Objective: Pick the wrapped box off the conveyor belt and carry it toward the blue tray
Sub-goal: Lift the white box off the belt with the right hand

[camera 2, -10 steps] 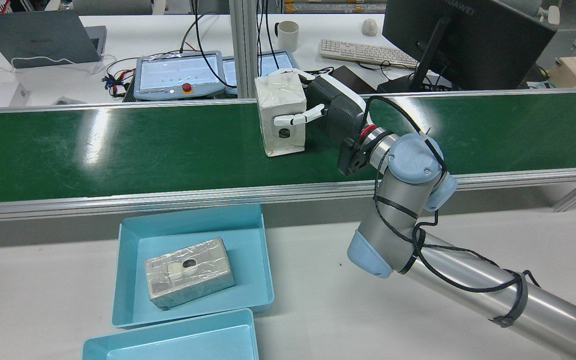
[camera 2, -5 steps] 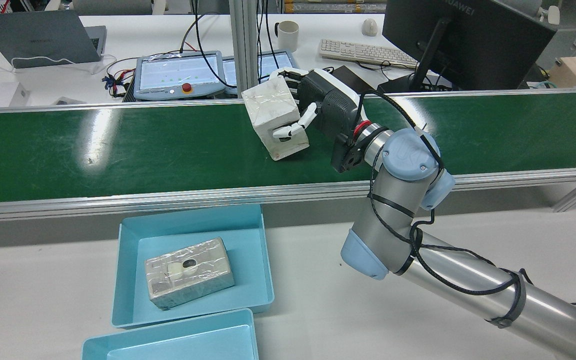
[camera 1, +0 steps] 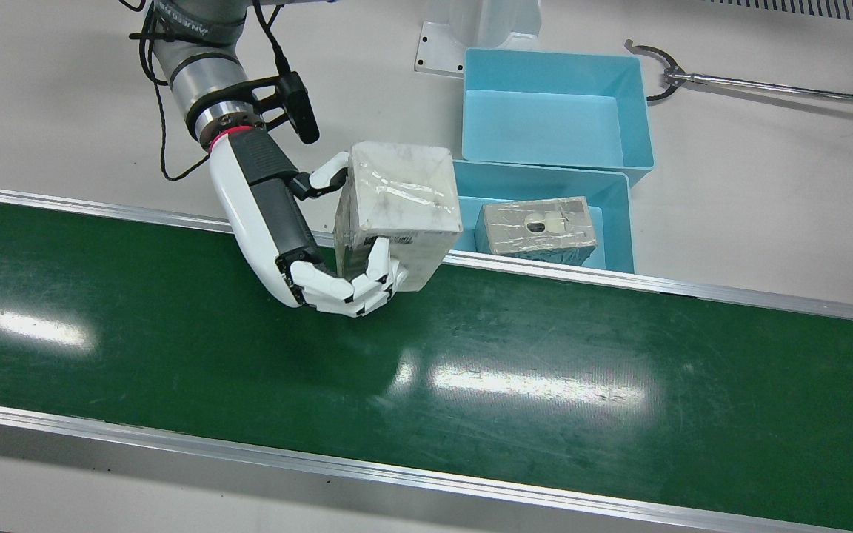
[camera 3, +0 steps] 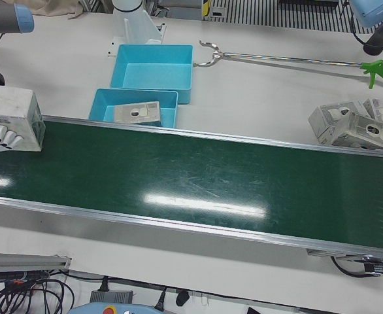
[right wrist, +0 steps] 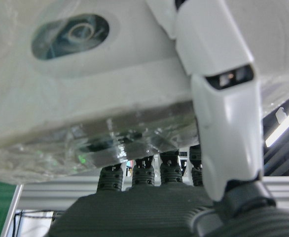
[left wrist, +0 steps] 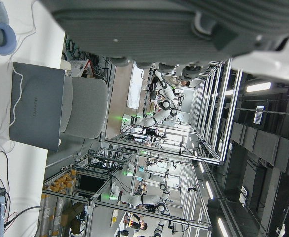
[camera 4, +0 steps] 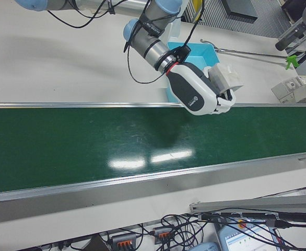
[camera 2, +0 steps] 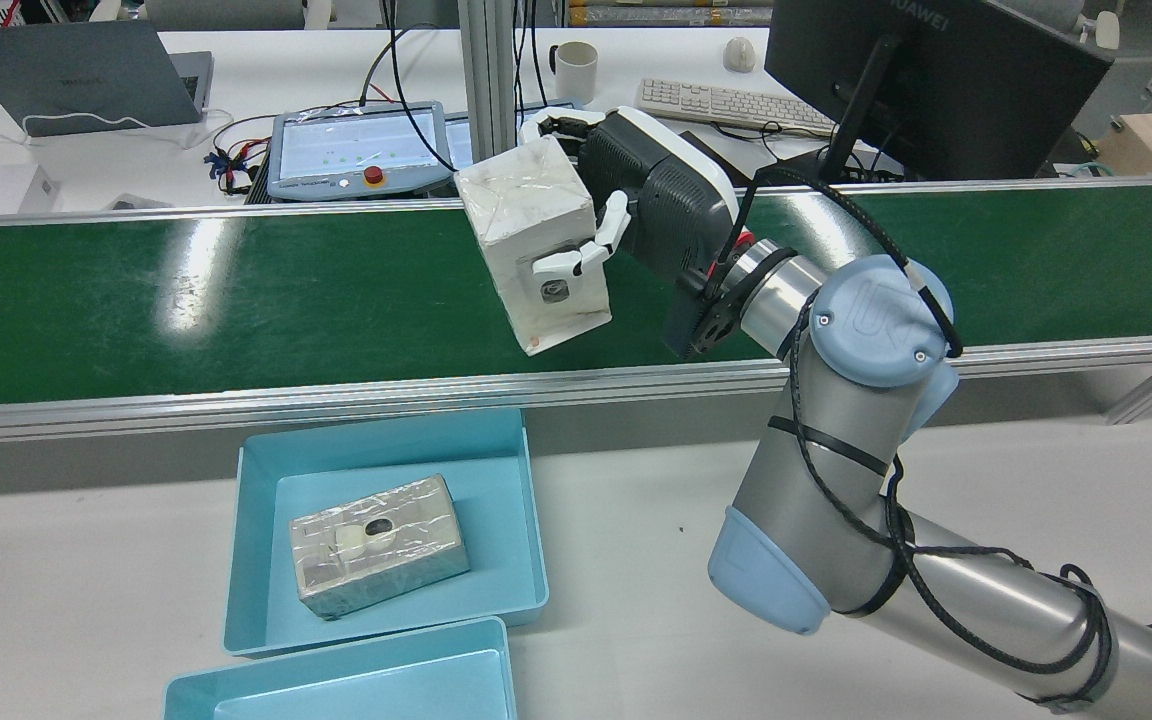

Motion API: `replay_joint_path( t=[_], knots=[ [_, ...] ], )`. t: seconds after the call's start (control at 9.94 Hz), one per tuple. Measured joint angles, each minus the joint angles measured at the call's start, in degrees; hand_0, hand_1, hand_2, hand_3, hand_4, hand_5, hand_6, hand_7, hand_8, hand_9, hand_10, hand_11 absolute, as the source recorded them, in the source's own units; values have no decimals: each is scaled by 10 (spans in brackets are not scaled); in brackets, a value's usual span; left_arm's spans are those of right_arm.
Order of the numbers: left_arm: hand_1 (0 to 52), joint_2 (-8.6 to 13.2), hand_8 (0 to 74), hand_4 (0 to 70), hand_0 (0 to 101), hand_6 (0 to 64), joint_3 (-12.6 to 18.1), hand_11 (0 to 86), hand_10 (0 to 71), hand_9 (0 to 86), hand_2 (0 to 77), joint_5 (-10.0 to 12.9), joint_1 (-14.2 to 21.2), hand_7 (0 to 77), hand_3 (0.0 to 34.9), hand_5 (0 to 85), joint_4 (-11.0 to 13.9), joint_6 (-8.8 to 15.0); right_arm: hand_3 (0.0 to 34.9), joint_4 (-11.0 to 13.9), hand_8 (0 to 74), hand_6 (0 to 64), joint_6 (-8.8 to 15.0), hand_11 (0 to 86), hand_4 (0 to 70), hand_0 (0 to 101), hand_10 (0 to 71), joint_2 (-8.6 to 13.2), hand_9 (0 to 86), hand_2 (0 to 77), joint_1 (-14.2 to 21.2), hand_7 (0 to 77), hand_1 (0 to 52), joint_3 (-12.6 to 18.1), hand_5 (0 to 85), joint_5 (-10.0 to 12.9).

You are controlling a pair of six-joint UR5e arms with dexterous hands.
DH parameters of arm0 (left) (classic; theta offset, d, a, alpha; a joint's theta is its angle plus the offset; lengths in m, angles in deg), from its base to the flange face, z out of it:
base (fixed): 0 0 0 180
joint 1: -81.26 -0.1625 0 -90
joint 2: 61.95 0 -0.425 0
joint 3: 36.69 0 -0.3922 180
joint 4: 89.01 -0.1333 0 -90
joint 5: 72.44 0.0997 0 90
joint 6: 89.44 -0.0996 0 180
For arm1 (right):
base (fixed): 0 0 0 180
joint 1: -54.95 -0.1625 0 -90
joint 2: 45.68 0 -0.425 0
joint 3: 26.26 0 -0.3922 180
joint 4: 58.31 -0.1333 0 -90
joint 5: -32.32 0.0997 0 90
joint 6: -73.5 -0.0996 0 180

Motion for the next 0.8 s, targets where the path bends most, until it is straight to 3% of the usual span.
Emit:
replay_joint_path(
  t=[0.1, 0.2, 0.3, 0.4, 0.5, 0.6, 0.7, 0.8],
  knots=[
    [0, 0, 0, 0, 0, 0, 0, 0, 5, 0, 5, 0, 0, 0, 0, 11, 0, 0, 24, 9, 475, 360, 15, 387, 360, 527, 464, 1, 524, 365, 28, 600, 16, 24, 573, 17],
    [0, 0, 0, 0, 0, 0, 0, 0, 5, 0, 5, 0, 0, 0, 0, 11, 0, 0, 25, 13, 529, 398, 33, 469, 360, 497, 540, 5, 622, 365, 64, 704, 16, 37, 573, 42],
    [0, 0, 0, 0, 0, 0, 0, 0, 5, 0, 5, 0, 0, 0, 0, 11, 0, 0, 21, 14, 529, 442, 56, 469, 360, 495, 540, 14, 622, 442, 98, 714, 0, 40, 573, 65],
    [0, 0, 0, 0, 0, 0, 0, 0, 5, 0, 5, 0, 0, 0, 0, 11, 0, 0, 21, 14, 529, 442, 77, 469, 360, 495, 540, 27, 622, 442, 124, 714, 0, 28, 573, 84],
    [0, 0, 0, 0, 0, 0, 0, 0, 0, 0, 5, 0, 0, 0, 0, 11, 0, 0, 15, 11, 627, 475, 86, 573, 327, 480, 551, 35, 753, 464, 138, 720, 0, 12, 704, 92],
    [0, 0, 0, 0, 0, 0, 0, 0, 5, 0, 5, 0, 0, 0, 0, 11, 0, 0, 18, 6, 704, 475, 93, 584, 327, 479, 551, 41, 813, 464, 150, 720, 0, -9, 704, 93],
    [0, 0, 0, 0, 0, 0, 0, 0, 5, 0, 5, 0, 0, 0, 0, 11, 0, 0, 20, -3, 709, 475, 95, 595, 333, 488, 551, 48, 818, 464, 158, 714, 0, -36, 687, 83],
    [0, 0, 0, 0, 0, 0, 0, 0, 5, 0, 11, 0, 0, 5, 0, 11, 0, 0, 14, -14, 649, 475, 96, 573, 333, 492, 529, 56, 818, 464, 163, 709, 0, -63, 687, 66]
  ],
)
